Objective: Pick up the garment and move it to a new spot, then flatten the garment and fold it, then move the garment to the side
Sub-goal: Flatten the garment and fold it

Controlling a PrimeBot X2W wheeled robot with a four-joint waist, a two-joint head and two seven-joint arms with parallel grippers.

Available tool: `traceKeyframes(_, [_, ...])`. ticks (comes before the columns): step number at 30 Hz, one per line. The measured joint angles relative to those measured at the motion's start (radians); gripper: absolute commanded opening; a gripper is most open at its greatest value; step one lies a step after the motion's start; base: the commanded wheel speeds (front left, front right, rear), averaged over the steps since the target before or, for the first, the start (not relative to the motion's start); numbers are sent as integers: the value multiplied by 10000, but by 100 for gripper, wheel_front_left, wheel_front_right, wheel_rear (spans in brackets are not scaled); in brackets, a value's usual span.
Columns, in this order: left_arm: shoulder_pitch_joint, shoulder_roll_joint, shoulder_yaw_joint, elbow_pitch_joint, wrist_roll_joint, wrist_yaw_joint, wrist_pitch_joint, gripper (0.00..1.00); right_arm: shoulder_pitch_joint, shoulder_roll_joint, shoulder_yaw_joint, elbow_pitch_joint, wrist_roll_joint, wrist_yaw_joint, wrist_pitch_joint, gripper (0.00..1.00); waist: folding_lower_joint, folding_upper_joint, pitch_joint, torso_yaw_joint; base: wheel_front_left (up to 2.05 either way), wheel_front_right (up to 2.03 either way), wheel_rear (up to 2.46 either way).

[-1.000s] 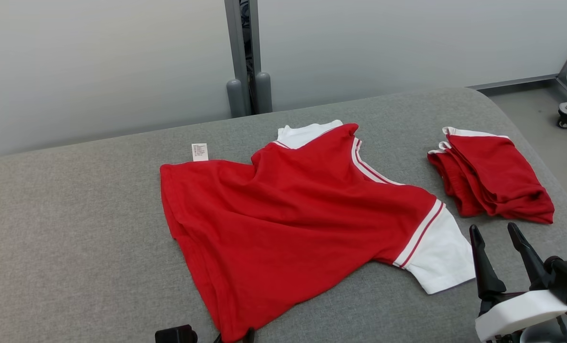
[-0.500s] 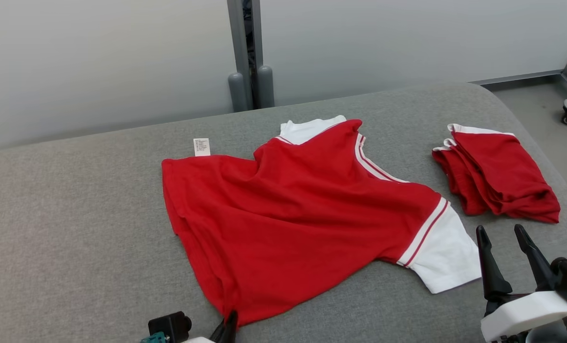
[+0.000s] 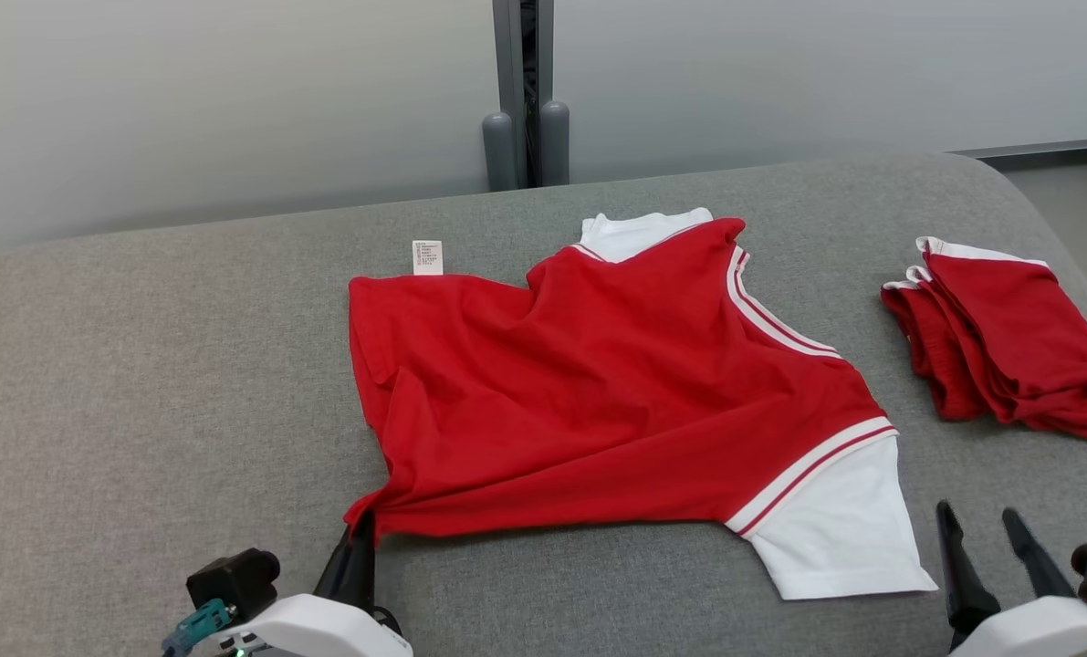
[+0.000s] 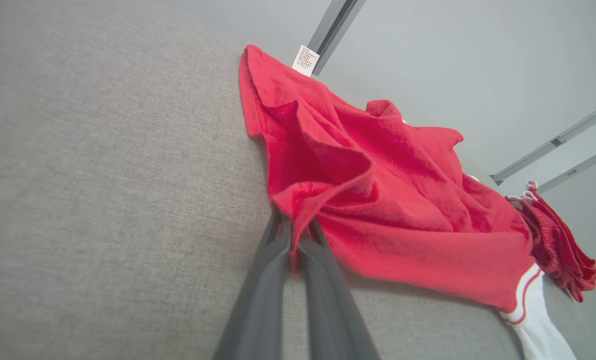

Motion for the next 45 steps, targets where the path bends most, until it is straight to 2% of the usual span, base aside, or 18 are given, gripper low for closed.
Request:
traceKeyframes(4, [104,173,123,-464,35,211,23,0,23,0,10,1097,853,-2,127,100,0,0,78,22,0,0,0])
traceKeyframes(6, [182,230,190,-627,35,318,8,0,-10,-2,79,1745,1638,-2,92,100,0,0,115,9,0,0,0])
traceKeyframes(11, [241,378,182,-965,71,410,130,0,-425,4,761,2867,3241,-2,-171,100,0,0,186,25,0,0,0])
traceKeyframes(18, [337,401,79,-1212,75,508,274,0,-895,-25,1396,3793,3977,-2,-412,100,0,0,250,131,0,0,0])
traceKeyframes(21, [354,416,65,-1258,73,525,290,0,-1069,-69,1595,4079,4123,-2,-522,77,0,0,260,181,0,0,0])
traceKeyframes(22, [354,426,67,-1269,73,539,290,0,-1136,-86,1680,4188,4169,-2,-545,66,0,0,258,194,0,0,0])
traceKeyframes(23, [354,431,65,-1277,73,543,291,0,-1186,-90,1795,4261,4207,-4,-543,50,0,0,256,207,0,0,0])
traceKeyframes(28, [354,445,58,-1296,73,556,301,0,-1370,-104,2182,4567,4464,-4,-531,38,0,0,229,265,0,0,0])
traceKeyframes(30, [354,447,50,-1304,71,556,301,0,-1443,-107,2253,4696,4475,-2,-552,30,0,0,219,272,0,0,0])
traceKeyframes(31, [354,447,44,-1308,71,556,301,0,-1476,-104,2272,4757,4475,-2,-589,23,0,0,213,276,0,0,0])
traceKeyframes(33, [355,447,36,-1310,69,556,301,0,-1555,-96,2332,4874,4508,-2,-627,0,0,0,202,276,0,0,0])
traceKeyframes(41, [354,447,54,-1417,0,554,268,0,-1648,-12,2414,4408,5561,-2,-675,0,0,0,166,247,0,0,0])
traceKeyframes(45, [338,405,113,-1647,-178,495,259,0,-1643,-38,2412,3300,6454,-2,-426,0,-1,0,81,205,0,0,0])
